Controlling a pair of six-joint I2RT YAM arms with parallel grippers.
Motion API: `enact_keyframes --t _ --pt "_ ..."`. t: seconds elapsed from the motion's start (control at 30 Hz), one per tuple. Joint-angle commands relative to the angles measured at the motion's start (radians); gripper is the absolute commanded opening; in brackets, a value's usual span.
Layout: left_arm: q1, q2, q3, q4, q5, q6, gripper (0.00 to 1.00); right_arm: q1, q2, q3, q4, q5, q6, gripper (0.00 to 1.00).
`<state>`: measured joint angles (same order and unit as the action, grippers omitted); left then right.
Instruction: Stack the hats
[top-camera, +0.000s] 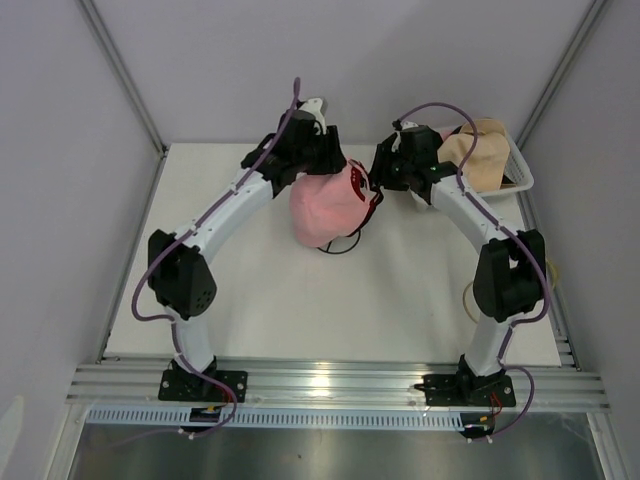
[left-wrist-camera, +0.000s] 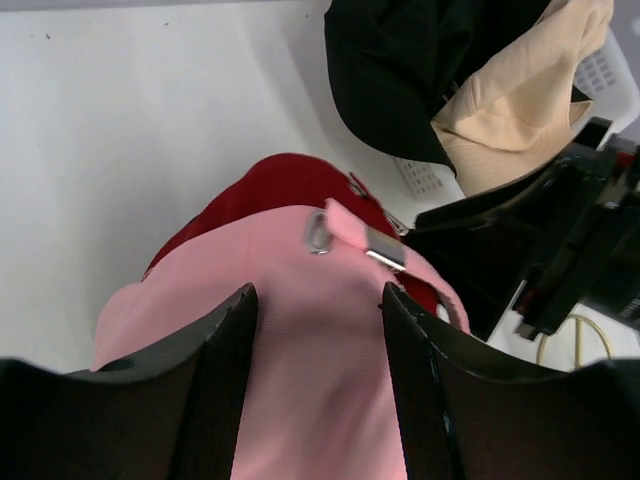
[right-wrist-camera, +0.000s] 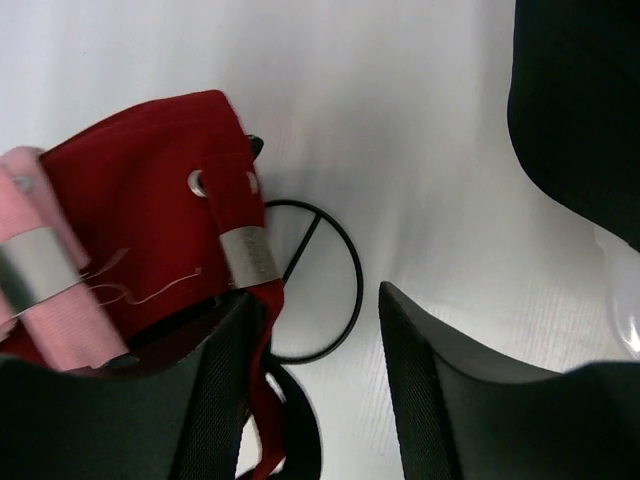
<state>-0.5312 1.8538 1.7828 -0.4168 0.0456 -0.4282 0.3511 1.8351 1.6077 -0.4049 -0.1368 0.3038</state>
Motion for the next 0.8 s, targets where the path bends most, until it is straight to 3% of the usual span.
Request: enact_keyframes --t 0.0,0.23,0.37,0.67,0.77 --pt "-0.065 0.067 0.128 -0.123 -0.096 0.068 0.56 0.009 0.033 -0.054 0.086 -0.014 0.060 0.52" --pt "-0.142 0.107 0.216 -0.192 -0.190 0.141 0.57 0.020 0.039 -0.167 0.181 -0.014 0.122 0.36" --pt "-0.142 0.150 0.293 -0.244 -0.194 0.140 0.57 0.022 0.026 -0.183 0.164 0.019 0.118 0.37" --pt "-0.142 0.137 0.276 -0.238 -0.211 0.161 0.57 -0.044 -0.192 -0.170 0.133 -0.043 0.057 0.80" --pt "-0.142 0.146 0.270 -0.234 -0.194 0.155 0.57 -0.047 -0.282 -0.167 0.140 -0.041 0.032 0.87"
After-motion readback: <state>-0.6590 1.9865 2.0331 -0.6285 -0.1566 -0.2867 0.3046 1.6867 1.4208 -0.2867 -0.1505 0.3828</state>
